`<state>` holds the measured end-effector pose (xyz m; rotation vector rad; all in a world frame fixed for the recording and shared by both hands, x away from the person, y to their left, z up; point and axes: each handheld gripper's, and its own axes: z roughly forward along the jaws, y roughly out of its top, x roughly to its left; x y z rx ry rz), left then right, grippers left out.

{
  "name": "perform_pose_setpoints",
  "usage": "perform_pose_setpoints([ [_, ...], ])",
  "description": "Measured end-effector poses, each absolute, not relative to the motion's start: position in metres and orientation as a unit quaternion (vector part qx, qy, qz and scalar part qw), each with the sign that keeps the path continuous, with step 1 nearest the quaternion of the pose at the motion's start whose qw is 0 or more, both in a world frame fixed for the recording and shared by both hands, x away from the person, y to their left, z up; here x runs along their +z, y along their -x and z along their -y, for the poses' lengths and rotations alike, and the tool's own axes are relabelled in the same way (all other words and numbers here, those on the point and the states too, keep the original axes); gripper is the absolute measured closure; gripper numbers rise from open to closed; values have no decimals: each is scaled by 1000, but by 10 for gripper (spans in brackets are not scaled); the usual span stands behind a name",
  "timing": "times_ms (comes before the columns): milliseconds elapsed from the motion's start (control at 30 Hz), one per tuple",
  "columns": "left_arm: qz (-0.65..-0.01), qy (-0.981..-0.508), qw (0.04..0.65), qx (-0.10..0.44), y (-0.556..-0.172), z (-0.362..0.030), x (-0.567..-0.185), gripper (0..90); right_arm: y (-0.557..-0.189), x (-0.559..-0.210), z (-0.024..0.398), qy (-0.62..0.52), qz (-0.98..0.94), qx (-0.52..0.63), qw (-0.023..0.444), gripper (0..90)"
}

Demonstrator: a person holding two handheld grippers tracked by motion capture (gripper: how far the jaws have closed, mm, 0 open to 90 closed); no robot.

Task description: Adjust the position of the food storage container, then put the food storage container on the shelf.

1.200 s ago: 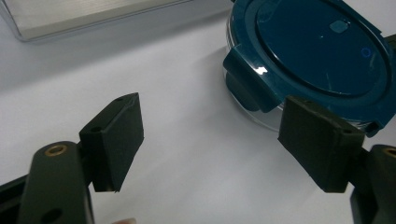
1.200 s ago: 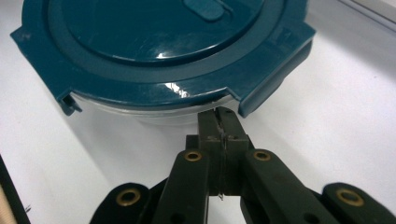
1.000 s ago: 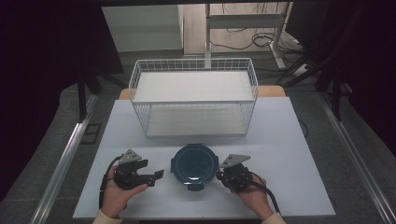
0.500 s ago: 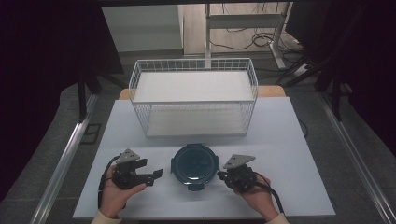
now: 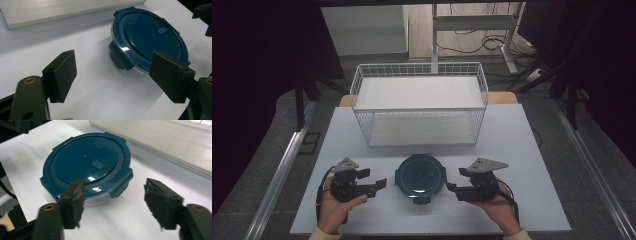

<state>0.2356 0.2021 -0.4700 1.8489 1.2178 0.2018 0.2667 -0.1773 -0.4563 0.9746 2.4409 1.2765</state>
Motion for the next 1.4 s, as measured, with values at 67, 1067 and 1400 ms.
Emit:
perform_pose_setpoints([
  [67, -494, -743, 444, 77, -235, -202, -470, 217, -269, -459, 180, -342, -822, 444, 99, 266],
  [1067, -530, -720, 447, -2, -267, -183, -468, 166, -298, -455, 152, -425, -776, 466, 20, 187],
  [1400, -534, -713, 452, -47, -270, -182, -482, 124, -299, -474, 144, -452, -774, 444, 1, 146],
])
